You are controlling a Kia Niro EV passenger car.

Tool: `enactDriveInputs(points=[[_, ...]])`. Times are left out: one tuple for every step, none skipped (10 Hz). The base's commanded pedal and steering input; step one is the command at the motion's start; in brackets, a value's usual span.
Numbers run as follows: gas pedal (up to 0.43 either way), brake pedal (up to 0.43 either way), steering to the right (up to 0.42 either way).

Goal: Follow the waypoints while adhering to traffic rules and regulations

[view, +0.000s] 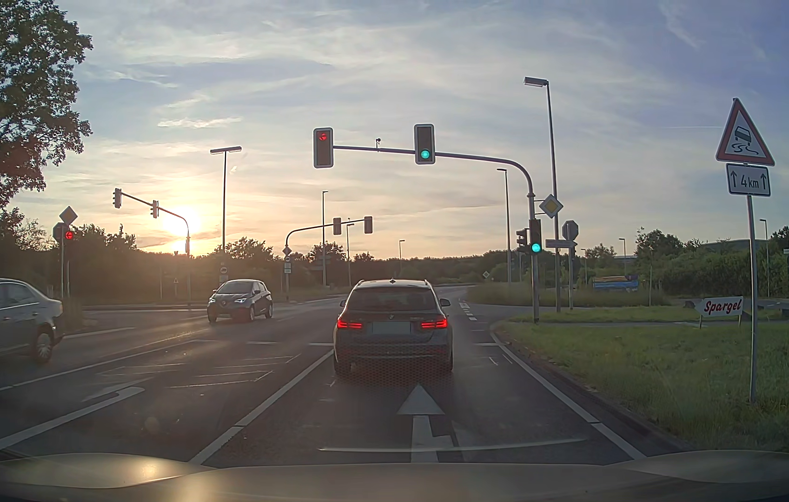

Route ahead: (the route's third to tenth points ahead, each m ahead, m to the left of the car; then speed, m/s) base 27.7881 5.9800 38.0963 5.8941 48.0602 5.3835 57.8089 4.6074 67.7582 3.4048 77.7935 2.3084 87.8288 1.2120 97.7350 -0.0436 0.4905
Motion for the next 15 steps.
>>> enactDriveInputs(points=[[0.287,0.000,0.008],[0.287,0.000,0.008],[0.311,0.000,0.008],[0.339,0.000,0.008],[0.339,0.000,0.008],[0.339,0.000,0.008],[0.339,0.000,0.009],[0.339,0.000,0.011],[0.358,0.000,0.014],[0.370,0.000,0.015],[0.370,0.000,0.014],[0.370,0.000,0.014],[0.370,0.000,0.014],[0.378,0.000,0.014],[0.378,0.000,0.014]])
